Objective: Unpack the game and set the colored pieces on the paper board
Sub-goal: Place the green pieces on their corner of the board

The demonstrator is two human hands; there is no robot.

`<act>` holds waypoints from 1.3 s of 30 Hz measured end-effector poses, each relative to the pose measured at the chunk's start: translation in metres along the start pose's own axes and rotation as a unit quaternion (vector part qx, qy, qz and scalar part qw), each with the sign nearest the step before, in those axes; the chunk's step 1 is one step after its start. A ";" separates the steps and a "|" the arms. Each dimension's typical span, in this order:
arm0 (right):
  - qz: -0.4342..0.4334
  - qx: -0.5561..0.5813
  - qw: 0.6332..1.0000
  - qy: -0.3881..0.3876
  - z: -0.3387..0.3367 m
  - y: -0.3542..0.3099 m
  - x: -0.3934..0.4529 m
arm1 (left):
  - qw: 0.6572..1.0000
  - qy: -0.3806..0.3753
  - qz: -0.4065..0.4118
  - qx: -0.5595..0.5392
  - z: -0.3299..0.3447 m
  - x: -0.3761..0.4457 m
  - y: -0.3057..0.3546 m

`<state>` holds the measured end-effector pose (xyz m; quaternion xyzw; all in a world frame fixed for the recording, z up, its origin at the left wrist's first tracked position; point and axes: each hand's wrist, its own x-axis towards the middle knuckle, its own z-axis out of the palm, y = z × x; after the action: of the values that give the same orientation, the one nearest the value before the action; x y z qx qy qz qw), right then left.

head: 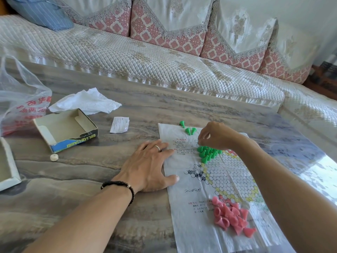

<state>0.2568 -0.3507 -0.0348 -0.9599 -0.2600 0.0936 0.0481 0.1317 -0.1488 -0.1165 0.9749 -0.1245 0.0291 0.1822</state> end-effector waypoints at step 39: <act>0.045 0.027 0.992 0.111 -0.010 0.014 0.011 | 1.000 0.014 0.004 -0.005 -0.002 -0.002 0.001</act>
<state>0.2753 -0.3577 -0.0291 -0.9734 -0.2071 -0.0047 0.0980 0.1298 -0.1488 -0.1149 0.9730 -0.1260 0.0433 0.1886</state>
